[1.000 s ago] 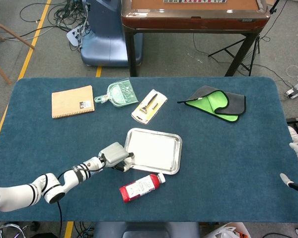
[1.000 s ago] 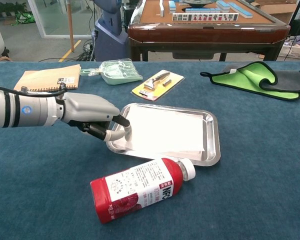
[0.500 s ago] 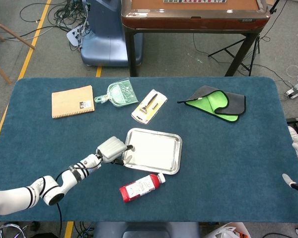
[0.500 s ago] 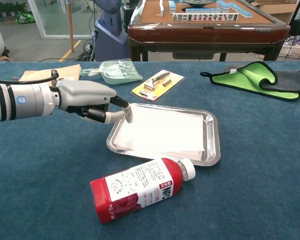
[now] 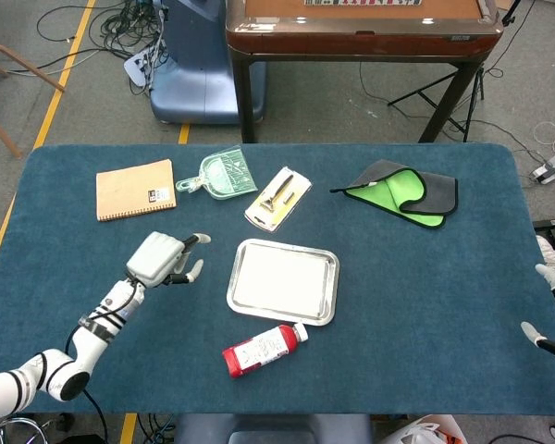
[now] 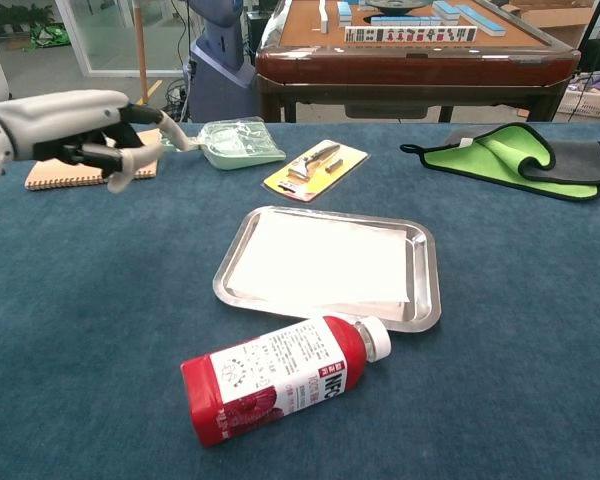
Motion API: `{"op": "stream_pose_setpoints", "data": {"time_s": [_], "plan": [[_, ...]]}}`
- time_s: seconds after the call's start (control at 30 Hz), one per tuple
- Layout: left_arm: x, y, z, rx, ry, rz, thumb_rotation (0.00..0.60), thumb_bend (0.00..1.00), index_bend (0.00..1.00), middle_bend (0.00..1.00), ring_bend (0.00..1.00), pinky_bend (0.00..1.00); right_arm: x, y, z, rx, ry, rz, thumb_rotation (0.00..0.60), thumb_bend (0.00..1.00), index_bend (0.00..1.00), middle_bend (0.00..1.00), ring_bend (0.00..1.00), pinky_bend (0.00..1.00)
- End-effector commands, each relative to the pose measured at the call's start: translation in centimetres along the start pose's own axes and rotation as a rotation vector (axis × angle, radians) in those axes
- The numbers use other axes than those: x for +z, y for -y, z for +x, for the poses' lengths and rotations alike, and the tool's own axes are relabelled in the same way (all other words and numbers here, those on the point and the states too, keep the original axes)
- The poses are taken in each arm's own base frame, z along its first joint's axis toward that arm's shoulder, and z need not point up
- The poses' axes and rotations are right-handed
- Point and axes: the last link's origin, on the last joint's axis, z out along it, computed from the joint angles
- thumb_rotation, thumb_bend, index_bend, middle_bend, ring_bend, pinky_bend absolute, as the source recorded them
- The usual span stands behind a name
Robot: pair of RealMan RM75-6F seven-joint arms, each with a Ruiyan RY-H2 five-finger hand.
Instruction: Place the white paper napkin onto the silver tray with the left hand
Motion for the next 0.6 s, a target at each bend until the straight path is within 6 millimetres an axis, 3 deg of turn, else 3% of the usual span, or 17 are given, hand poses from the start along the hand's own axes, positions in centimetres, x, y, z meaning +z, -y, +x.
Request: {"op": "stream_pose_setpoints", "data": {"time_s": [0.03,0.1,0.3,0.6], "plan": [[-2.4,2.2,1.2,-0.007,-0.074,0.101,0.203,0.38,0.24,0.59,0.55,0.71,0.3,0.3,0.0,0.001,0.016,0.019,0.600,0.05,0.20,0.26,0.14,0.14],[-3.8,3.2,1.6,-0.009,-0.100,0.145,0.210,0.37,0.24,0.54,0.50,0.61,0.6,0.4,-0.1,0.005,0.029,0.029,0.600,0.05,0.20,0.25,0.14,0.14],[-8.0,5.4,2.1,0.002,-0.148,0.256,0.230,0.34,0.24,0.43,0.39,0.46,1.1,0.5,-0.5,0.018,0.058,0.051,0.600,0.05,0.20,0.24,0.14,0.14],[-14.1,6.2,2.2,0.038,-0.221,0.381,0.229,0.32,0.23,0.39,0.35,0.34,1.8,0.7,-0.9,0.025,0.097,0.086,0.600,0.05,0.20,0.22,0.14,0.14]]}}
